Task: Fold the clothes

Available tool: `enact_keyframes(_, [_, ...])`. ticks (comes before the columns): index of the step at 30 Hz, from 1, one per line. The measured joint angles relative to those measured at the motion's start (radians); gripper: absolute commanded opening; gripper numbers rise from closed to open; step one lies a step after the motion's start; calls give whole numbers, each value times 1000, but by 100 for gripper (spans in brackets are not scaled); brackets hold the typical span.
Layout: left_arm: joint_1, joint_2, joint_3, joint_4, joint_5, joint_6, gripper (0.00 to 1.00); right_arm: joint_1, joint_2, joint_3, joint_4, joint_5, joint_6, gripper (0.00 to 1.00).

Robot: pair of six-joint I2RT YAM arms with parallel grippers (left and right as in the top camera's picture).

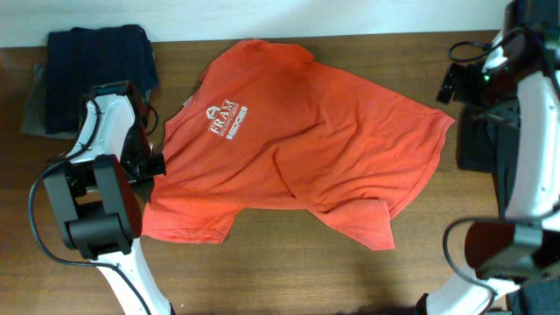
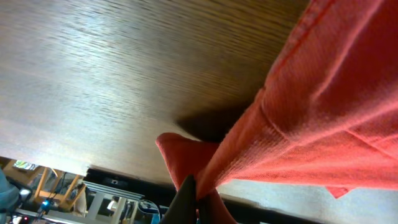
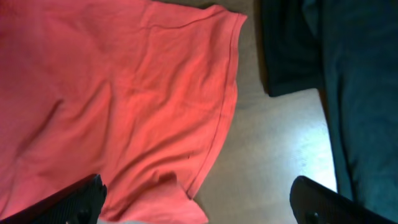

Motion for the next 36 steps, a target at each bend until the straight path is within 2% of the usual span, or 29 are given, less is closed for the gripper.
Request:
enact_keyframes(1, [0, -4, 0, 0, -5, -3, 19, 0, 27, 0, 11, 0, 0, 99])
enact_keyframes(2, [0, -9, 0, 0, -11, -6, 35, 0, 52, 0, 23, 0, 0, 99])
enact_keyframes(5, [0, -26, 0, 0, -30, -13, 47, 0, 132, -5, 60, 0, 0, 96])
enact_keyframes(6, [0, -29, 0, 0, -34, -14, 52, 0, 153, -6, 68, 0, 0, 87])
enact_keyframes(10, [0, -31, 0, 9, -42, -14, 52, 0, 238, -10, 119, 0, 0, 23])
enact_keyframes(12, [0, -32, 0, 18, -44, -14, 52, 0, 265, -10, 145, 0, 0, 4])
enact_keyframes(36, [0, -32, 0, 60, -33, -13, 53, -51, 524, -11, 358, 5, 23, 4])
